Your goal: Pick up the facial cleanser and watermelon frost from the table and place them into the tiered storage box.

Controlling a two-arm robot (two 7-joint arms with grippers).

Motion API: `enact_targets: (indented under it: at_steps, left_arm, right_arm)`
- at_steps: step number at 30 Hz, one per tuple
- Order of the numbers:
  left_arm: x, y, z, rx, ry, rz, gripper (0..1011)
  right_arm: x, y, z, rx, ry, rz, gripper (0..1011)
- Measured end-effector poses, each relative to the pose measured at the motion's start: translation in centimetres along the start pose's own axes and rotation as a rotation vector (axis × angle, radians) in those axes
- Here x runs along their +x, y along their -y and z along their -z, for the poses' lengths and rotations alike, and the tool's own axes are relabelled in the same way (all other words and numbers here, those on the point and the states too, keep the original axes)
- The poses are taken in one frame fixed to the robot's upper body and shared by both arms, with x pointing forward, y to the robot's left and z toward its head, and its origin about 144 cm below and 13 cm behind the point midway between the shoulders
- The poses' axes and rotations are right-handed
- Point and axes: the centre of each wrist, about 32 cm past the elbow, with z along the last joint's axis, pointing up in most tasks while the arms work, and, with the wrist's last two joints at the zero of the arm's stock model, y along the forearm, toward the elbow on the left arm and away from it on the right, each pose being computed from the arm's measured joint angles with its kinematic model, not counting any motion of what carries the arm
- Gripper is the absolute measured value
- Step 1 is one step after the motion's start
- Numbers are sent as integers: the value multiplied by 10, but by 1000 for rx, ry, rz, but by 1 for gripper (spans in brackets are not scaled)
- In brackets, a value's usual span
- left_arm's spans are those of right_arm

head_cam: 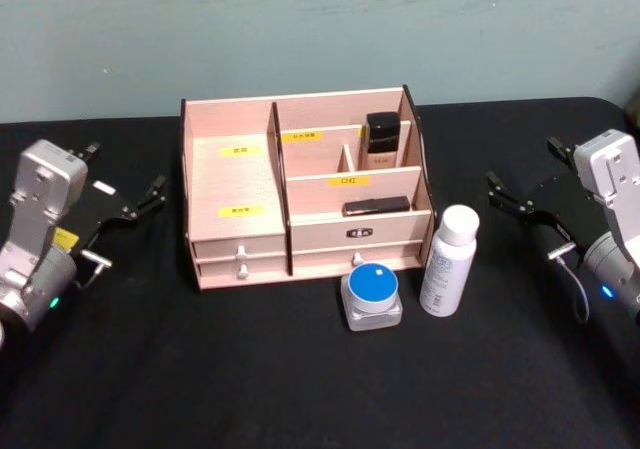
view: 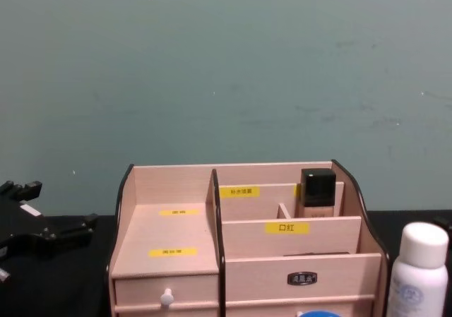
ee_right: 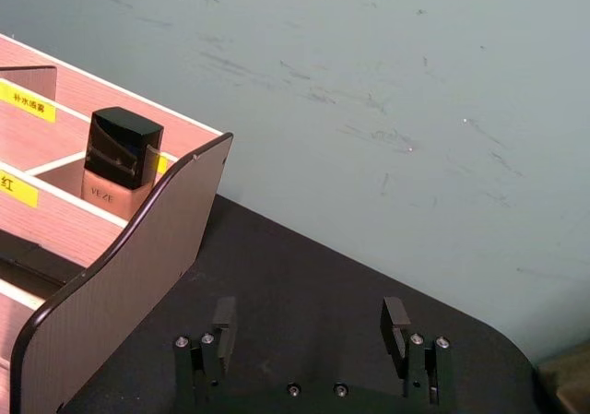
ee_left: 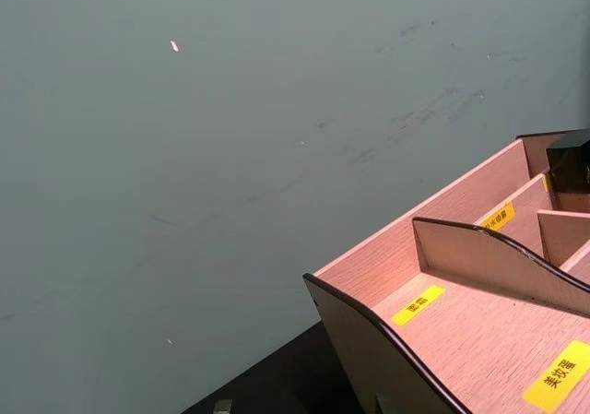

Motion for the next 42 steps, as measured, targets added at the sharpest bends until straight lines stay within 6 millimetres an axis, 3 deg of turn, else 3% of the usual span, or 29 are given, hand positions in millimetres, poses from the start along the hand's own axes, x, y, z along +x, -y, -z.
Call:
enact_targets:
  at_steps: [21, 42]
  left_arm:
    - [0, 0, 0, 0, 0, 0, 1010]
    - [0, 0, 0, 0, 0, 0, 1010]
  right_arm:
    - [7, 2, -2, 4, -37, -6, 1000]
    - [28, 50, -56, 88, -123, -133, 1000]
